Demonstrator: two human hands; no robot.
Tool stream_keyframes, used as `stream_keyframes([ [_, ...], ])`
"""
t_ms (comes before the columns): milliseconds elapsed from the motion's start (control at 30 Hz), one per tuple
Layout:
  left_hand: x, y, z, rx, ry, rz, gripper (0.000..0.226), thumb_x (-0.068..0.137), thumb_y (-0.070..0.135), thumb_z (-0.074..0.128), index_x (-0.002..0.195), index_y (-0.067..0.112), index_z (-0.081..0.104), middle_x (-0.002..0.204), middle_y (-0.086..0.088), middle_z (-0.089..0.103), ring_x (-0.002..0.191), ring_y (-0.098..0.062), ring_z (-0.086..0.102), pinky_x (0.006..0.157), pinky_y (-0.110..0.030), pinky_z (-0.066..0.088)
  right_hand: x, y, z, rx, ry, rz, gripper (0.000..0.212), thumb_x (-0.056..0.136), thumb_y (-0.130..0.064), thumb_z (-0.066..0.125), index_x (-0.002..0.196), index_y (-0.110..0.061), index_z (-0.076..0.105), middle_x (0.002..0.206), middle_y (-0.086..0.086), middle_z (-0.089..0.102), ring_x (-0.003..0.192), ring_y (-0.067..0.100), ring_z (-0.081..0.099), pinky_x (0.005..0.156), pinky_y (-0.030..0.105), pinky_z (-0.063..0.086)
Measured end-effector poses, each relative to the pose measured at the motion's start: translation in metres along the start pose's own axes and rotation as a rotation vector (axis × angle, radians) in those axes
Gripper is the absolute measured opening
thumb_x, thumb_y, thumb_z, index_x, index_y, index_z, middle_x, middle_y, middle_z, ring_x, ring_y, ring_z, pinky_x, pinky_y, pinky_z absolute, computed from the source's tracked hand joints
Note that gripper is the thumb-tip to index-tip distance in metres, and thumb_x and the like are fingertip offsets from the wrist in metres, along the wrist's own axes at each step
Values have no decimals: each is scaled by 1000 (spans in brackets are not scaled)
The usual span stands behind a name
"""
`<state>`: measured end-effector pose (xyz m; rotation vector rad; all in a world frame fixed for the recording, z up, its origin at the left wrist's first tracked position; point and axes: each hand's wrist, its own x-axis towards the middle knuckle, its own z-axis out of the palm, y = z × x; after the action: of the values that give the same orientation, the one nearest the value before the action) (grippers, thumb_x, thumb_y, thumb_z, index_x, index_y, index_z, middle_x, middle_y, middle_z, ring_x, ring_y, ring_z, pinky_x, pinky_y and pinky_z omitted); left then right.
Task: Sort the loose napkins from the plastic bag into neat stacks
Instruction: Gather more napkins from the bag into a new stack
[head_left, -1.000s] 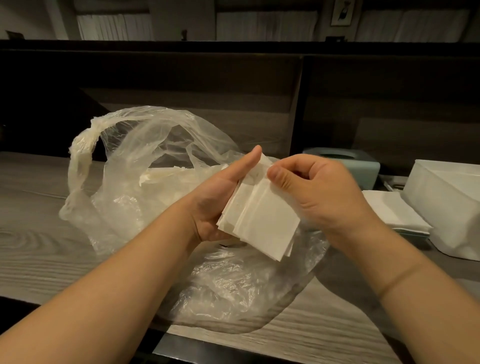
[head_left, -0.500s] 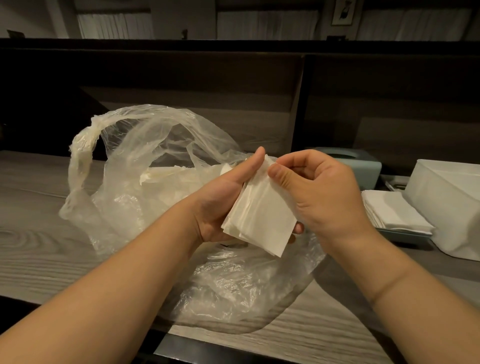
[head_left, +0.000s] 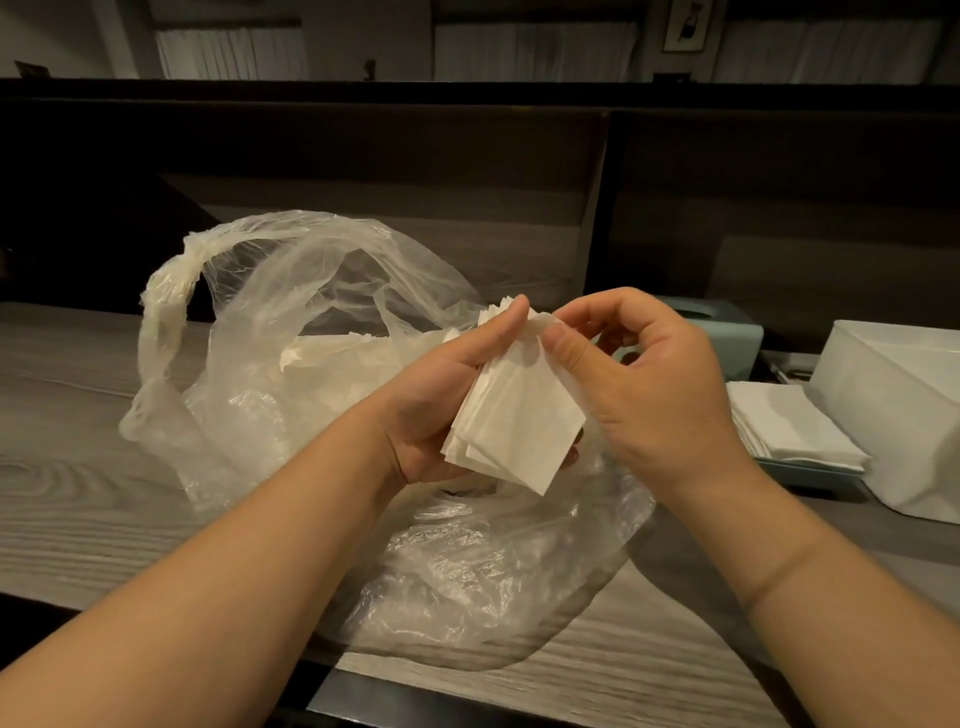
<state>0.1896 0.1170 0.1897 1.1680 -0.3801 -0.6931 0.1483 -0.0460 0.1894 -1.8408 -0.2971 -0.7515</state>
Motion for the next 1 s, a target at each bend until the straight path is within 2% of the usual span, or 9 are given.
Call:
stream_keyframes([
  [100,1,-1,-3,-49,-34,6,69,85,70,58,118,12,75,112,-17,68,96,-32,68,86,-47,59,3,-8,-7,142,-44,14,12,86,-32,75,94,-24,72,89,-8,72,85,10,68,71,22,56],
  [200,2,-1,-4,-35,-24,-7,86,78,81,53,125,12,69,119,-17,66,102,-33,65,95,-51,55,9,-19,-22,399,-203,115,25,73,-33,74,91,-16,73,82,-6,73,80,9,69,72,21,56],
  [267,2,0,-3,4,-9,-23,91,73,87,51,124,13,67,116,-13,69,99,-30,69,93,-45,57,11,-22,-29,487,-315,183,25,68,-32,74,87,-15,73,81,-3,73,79,11,70,72,22,57],
  [367,0,1,0,35,-23,-39,86,73,82,42,118,14,69,104,-12,73,89,-27,74,77,-36,63,8,-19,-26,348,-331,186,22,69,-31,76,85,-17,75,84,-3,76,83,12,73,70,21,58],
  [500,-3,0,3,33,-139,-78,90,78,84,34,114,13,76,103,-17,72,90,-34,72,83,-42,62,4,-14,-14,173,-236,168,19,76,-35,77,90,-21,75,87,-7,75,85,9,71,63,18,56],
  [600,-2,-1,-1,62,-186,-97,91,81,85,32,126,14,66,107,-20,71,93,-36,70,86,-44,62,2,-10,-11,122,-178,134,13,83,-32,78,92,-23,75,86,-5,73,82,9,69,57,16,52],
  [733,-2,-2,-3,109,-236,-84,88,76,81,51,132,15,62,110,-24,68,96,-38,68,91,-48,58,-1,-7,-6,53,-140,57,15,87,-31,77,99,-23,73,85,1,64,65,2,62,49,19,51],
  [867,-3,-2,0,52,-277,-62,75,77,66,67,129,12,63,97,-16,69,86,-33,71,80,-44,61,0,-2,-6,-111,-134,-50,10,91,-36,71,101,-33,72,96,-10,60,87,2,58,67,19,55],
  [1000,-4,-3,1,37,-295,-17,51,86,56,64,121,20,71,97,-12,67,85,-29,68,84,-44,61,3,1,-9,-91,-150,-23,7,91,-34,70,97,-32,72,94,-9,60,87,10,59,70,38,61],
])
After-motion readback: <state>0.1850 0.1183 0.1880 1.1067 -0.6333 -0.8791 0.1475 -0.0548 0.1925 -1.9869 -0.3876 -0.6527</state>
